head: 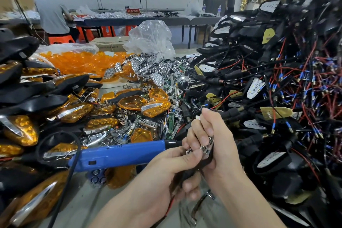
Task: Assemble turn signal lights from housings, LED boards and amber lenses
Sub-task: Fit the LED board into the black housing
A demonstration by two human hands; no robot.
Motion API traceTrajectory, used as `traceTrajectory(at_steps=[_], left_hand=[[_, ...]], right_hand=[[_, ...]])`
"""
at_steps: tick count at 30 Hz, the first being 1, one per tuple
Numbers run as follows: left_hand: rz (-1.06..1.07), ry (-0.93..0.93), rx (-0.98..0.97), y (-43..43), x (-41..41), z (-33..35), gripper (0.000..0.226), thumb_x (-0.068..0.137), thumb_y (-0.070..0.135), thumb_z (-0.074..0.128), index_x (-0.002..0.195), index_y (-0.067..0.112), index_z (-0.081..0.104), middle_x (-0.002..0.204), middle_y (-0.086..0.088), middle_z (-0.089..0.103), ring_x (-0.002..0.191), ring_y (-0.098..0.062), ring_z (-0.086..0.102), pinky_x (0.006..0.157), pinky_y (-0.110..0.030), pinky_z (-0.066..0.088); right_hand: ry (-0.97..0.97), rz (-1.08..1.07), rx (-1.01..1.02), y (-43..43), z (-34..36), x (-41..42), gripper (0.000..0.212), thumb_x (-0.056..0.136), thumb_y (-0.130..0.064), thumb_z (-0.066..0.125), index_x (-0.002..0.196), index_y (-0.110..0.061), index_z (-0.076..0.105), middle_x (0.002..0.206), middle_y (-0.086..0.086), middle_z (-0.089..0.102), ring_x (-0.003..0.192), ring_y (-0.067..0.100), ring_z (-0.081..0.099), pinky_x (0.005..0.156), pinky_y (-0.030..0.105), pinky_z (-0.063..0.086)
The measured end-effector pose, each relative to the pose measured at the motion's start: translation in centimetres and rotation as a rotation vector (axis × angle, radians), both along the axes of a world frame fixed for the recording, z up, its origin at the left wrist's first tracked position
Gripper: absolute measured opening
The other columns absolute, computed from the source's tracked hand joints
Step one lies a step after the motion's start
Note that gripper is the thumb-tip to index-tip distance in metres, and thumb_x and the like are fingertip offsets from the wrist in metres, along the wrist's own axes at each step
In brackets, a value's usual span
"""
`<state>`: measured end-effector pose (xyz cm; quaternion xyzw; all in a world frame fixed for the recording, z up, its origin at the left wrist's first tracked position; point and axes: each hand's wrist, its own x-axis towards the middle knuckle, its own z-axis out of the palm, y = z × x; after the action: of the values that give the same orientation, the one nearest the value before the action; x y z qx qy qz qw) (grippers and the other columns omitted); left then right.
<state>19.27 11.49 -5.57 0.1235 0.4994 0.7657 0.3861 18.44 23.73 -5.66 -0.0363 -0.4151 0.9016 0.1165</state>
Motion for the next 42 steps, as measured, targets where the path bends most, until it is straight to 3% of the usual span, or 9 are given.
traceTrajectory(at_steps=[2, 6, 11, 18, 24, 32, 36, 39, 42], left_hand=[[-0.011, 0.016, -0.027, -0.1, 0.0, 0.1, 0.022, 0.077, 0.03, 0.073, 0.087, 0.01, 0.072, 0.068, -0.012, 0.045, 0.046, -0.017, 0.042, 0.06, -0.041, 0.012], [-0.02, -0.006, -0.058, -0.2, 0.0, 0.4, 0.019, 0.076, 0.026, 0.073, 0.086, 0.01, 0.07, 0.066, -0.011, 0.049, 0.048, -0.017, 0.042, 0.052, -0.03, 0.028], [0.025, -0.05, -0.088, 0.0, -0.1, 0.3, 0.024, 0.073, 0.022, 0.073, 0.092, 0.01, 0.064, 0.061, -0.007, 0.038, 0.045, -0.014, 0.036, 0.046, -0.025, 0.029], [-0.097, -0.031, 0.01, -0.4, 0.1, 1.2, 0.021, 0.096, 0.019, 0.055, 0.107, 0.003, 0.061, 0.074, -0.001, 0.067, 0.056, -0.011, 0.049, 0.053, -0.023, 0.041], [-0.02, -0.011, -0.042, -0.1, 0.2, 0.6, 0.022, 0.089, 0.021, 0.055, 0.087, 0.007, 0.072, 0.073, -0.007, 0.065, 0.056, -0.014, 0.048, 0.053, -0.027, 0.034], [0.054, -0.045, -0.052, 0.3, 0.1, 0.0, 0.024, 0.081, 0.018, 0.058, 0.099, 0.002, 0.062, 0.079, -0.01, 0.067, 0.051, -0.012, 0.043, 0.05, -0.026, 0.033], [0.043, -0.017, -0.037, 0.3, -0.1, -0.2, 0.019, 0.093, 0.017, 0.053, 0.1, 0.002, 0.063, 0.079, -0.006, 0.069, 0.052, -0.011, 0.046, 0.048, -0.023, 0.036], [0.118, 0.08, -0.078, 0.5, 0.0, -0.3, 0.019, 0.1, 0.017, 0.049, 0.1, 0.004, 0.063, 0.078, -0.004, 0.07, 0.052, -0.011, 0.049, 0.047, -0.022, 0.038], [0.253, 0.229, -0.156, 0.5, 0.2, -0.1, 0.018, 0.103, 0.018, 0.049, 0.111, 0.016, 0.065, 0.069, -0.005, 0.062, 0.056, -0.014, 0.052, 0.051, -0.025, 0.041]], right_hand=[[-0.003, -0.004, -0.001, 0.0, 0.0, 0.0, 0.055, 0.102, -0.023, 0.044, 0.048, -0.022, 0.035, 0.041, -0.003, 0.029, 0.034, 0.012, 0.033, 0.042, 0.025, 0.042], [0.002, -0.007, 0.025, 0.0, -0.1, 0.0, 0.054, 0.102, -0.021, 0.045, 0.049, -0.021, 0.034, 0.041, -0.002, 0.029, 0.033, 0.013, 0.032, 0.041, 0.027, 0.042], [0.047, -0.006, 0.056, -0.2, -0.1, 0.0, 0.048, 0.093, -0.025, 0.057, 0.05, -0.02, 0.034, 0.041, -0.001, 0.028, 0.033, 0.014, 0.032, 0.042, 0.028, 0.042], [0.033, 0.043, -0.01, 0.2, 0.2, -0.1, 0.05, 0.094, -0.023, 0.05, 0.046, -0.022, 0.035, 0.039, -0.003, 0.028, 0.033, 0.012, 0.031, 0.041, 0.027, 0.041], [-0.017, 0.029, 0.012, 0.1, -0.1, -0.1, 0.054, 0.1, -0.022, 0.046, 0.047, -0.021, 0.033, 0.041, -0.001, 0.026, 0.034, 0.013, 0.029, 0.041, 0.027, 0.041], [0.045, 0.027, 0.078, -0.1, -0.4, 0.0, 0.045, 0.086, -0.028, 0.057, 0.048, -0.02, 0.035, 0.04, 0.0, 0.029, 0.034, 0.014, 0.031, 0.042, 0.028, 0.04], [0.005, 0.023, 0.064, 0.1, -0.3, -0.5, 0.053, 0.098, -0.025, 0.053, 0.048, -0.021, 0.036, 0.04, -0.002, 0.029, 0.034, 0.013, 0.031, 0.042, 0.028, 0.042], [0.014, 0.039, 0.019, -0.1, 0.1, -0.3, 0.04, 0.089, -0.034, 0.055, 0.053, -0.019, 0.048, 0.047, 0.001, 0.041, 0.041, 0.016, 0.042, 0.049, 0.028, 0.049], [0.039, 0.059, 0.055, -0.5, 0.4, 0.5, 0.027, 0.08, -0.049, 0.063, 0.079, -0.022, 0.067, 0.074, 0.007, 0.067, 0.063, 0.021, 0.064, 0.046, 0.027, 0.052]])
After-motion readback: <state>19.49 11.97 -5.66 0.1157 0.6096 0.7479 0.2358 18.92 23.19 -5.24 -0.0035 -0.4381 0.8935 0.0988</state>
